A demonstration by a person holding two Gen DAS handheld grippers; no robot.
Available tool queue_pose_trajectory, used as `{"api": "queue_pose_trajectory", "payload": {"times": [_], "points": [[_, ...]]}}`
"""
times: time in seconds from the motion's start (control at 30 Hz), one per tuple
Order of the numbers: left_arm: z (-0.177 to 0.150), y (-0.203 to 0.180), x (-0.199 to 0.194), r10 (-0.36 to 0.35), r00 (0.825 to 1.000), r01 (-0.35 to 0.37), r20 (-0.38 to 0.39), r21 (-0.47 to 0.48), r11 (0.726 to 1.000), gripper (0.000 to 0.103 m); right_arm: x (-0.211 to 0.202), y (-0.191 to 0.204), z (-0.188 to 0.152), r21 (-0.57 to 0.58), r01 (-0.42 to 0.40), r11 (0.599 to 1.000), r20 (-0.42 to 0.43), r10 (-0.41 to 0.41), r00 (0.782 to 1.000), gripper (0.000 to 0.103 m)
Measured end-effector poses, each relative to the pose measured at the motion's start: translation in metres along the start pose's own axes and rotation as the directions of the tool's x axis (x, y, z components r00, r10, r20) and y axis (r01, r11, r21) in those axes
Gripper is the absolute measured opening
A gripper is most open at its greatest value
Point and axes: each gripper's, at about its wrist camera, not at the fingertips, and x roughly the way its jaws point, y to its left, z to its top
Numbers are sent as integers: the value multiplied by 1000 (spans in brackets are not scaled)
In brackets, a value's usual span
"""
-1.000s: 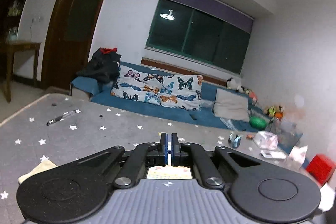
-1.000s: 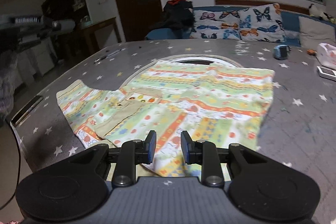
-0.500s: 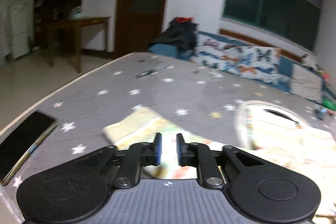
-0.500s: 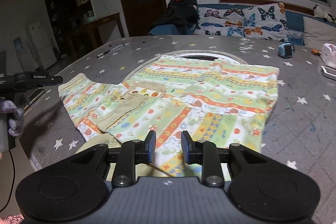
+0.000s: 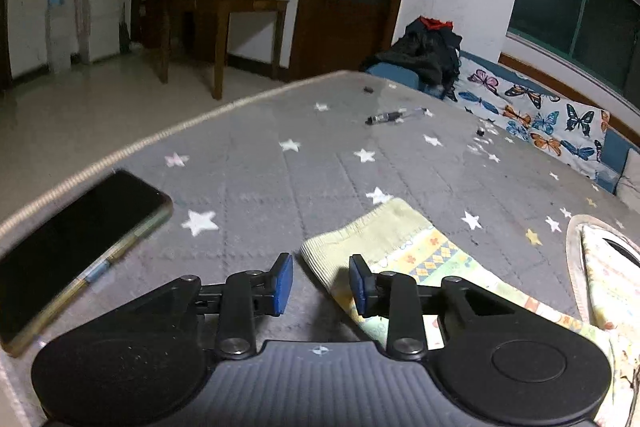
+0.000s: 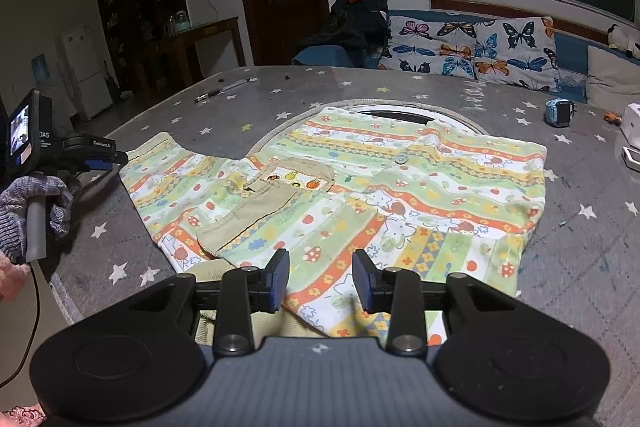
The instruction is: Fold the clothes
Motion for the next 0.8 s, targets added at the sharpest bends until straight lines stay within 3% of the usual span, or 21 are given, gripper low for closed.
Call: {"api": "queue_pose_trajectory", "payload": {"times": [0.07,0.13,0.3,0.4,0.47,0.53,0.7,0.8], "points": [[0,0,2,-3,1000,3,7,3,1000,24,0,0,0,1,0,1000,-1,0,1000,34],[2,2,4,-26,1000,26,3,-19,999,7,-1,0,-1,4,2,1000,0,-2,1000,34],[9,-4,-14,-121,992,123,42,-66,990,3,-6,-4,-4,19,11,1000,10,-11,1000,34],[14,-29,-45,-247,966,251,78,-43,967,3,-10,-10,-5,37,20,999,21,-21,1000,34],[15,-50,-67,-338,937,340,92,-3,941,3,-13,-15,-6,53,27,998,32,-29,999,34],[12,-76,-91,-444,891,441,93,49,896,2,-17,-21,-7,70,34,997,43,-37,998,34],[-10,-139,-133,-664,748,654,15,155,740,3,-27,-33,-11,109,53,993,70,-61,996,34],[-32,-172,-143,-726,685,720,-62,213,661,3,-33,-42,-12,138,68,988,83,-80,993,34]]}}
